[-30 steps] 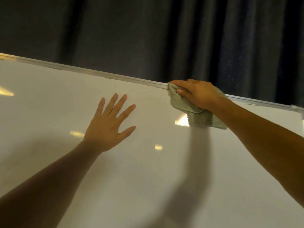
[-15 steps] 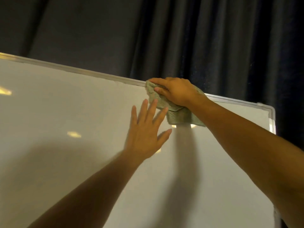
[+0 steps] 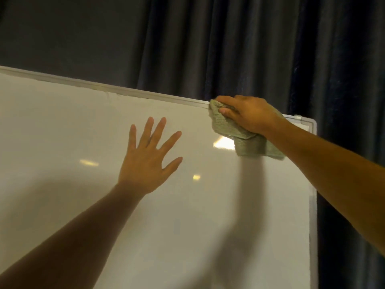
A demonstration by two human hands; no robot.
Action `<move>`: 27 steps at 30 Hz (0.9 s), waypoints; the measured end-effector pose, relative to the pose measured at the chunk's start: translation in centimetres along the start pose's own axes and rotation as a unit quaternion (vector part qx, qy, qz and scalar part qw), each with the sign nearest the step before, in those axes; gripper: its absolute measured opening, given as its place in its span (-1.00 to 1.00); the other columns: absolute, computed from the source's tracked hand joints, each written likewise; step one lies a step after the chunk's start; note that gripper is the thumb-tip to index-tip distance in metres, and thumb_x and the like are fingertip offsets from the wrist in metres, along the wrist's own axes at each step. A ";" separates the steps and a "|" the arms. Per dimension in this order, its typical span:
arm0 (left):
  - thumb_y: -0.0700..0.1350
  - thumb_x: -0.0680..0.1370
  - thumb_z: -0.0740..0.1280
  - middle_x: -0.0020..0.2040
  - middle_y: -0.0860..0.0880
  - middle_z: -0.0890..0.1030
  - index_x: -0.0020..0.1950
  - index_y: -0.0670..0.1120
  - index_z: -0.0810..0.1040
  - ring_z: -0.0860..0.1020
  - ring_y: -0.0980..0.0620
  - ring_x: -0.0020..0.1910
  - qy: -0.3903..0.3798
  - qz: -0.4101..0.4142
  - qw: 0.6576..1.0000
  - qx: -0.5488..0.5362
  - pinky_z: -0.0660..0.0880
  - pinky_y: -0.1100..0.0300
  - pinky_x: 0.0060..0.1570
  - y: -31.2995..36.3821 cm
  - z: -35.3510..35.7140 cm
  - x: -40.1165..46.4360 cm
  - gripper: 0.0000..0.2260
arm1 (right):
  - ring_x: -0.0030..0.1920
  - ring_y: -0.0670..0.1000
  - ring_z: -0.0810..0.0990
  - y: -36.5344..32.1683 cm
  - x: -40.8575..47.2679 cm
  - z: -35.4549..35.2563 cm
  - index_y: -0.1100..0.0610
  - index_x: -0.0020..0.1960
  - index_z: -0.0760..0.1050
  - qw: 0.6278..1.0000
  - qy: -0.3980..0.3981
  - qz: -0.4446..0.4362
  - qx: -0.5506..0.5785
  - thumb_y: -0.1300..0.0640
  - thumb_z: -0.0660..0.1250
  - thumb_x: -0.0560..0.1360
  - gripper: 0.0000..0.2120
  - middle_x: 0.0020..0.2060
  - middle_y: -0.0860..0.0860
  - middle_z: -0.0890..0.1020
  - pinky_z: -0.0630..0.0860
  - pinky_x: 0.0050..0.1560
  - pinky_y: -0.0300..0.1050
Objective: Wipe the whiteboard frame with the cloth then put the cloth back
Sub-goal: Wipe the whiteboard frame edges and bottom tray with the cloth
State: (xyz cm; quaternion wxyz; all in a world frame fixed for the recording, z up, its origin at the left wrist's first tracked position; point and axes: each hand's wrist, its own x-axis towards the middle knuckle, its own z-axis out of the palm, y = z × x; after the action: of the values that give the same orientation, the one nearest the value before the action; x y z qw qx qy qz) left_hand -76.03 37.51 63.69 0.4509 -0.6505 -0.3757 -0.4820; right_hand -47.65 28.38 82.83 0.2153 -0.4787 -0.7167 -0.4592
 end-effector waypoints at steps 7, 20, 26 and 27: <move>0.44 0.64 -0.06 0.76 -0.09 -0.06 0.73 0.14 0.03 -0.08 -0.24 0.73 -0.018 0.007 1.000 -0.004 0.02 -0.49 0.56 0.7 -0.5 0.5 -0.29 | 0.03 0.20 0.61 0.8 -1.7 -0.3 -0.32 0.44 0.20 0.999 0.028 0.026 -0.005 -0.35 -0.09 0.61 -0.57 0.12 0.04 0.60 0.49 0.05 0.09; 0.43 0.67 -0.05 0.75 -0.11 0.01 0.73 0.13 0.06 -0.04 -0.24 0.73 -0.012 0.111 0.992 -0.053 -0.07 -0.40 0.63 12.8 -0.4 4.1 -0.31 | 0.07 0.13 0.59 1.2 -1.5 -1.2 -0.24 0.49 0.22 1.000 -0.014 0.027 -0.002 -0.36 -0.08 0.60 -0.49 0.17 0.03 0.58 0.40 -0.02 -0.02; 0.41 0.67 -0.06 0.75 -0.08 -0.01 0.72 0.14 0.09 -0.04 -0.26 0.72 -0.015 0.124 0.992 -0.019 -0.02 -0.45 0.60 14.3 1.8 4.5 -0.33 | 0.11 0.15 0.59 9.7 -6.1 -0.9 -0.27 0.45 0.23 0.998 -0.038 0.055 0.001 -0.44 -0.11 0.55 -0.45 0.19 0.02 0.59 0.45 0.04 0.02; 0.41 0.67 -0.05 0.76 -0.07 -0.01 0.72 0.15 0.08 -0.05 -0.25 0.73 -0.017 0.121 0.992 -0.022 -0.02 -0.44 0.61 14.6 1.7 4.6 -0.33 | 0.10 0.15 0.59 10.6 -6.6 -0.9 -0.27 0.45 0.23 0.998 -0.038 0.052 -0.002 -0.43 -0.11 0.55 -0.45 0.19 0.02 0.59 0.44 0.02 0.00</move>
State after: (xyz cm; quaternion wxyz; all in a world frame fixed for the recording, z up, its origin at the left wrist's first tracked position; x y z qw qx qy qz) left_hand -60.84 34.85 64.65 0.4856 -0.7089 -0.2908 -0.4209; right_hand -35.40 25.62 83.12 0.2107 -0.5330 -0.6976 -0.4300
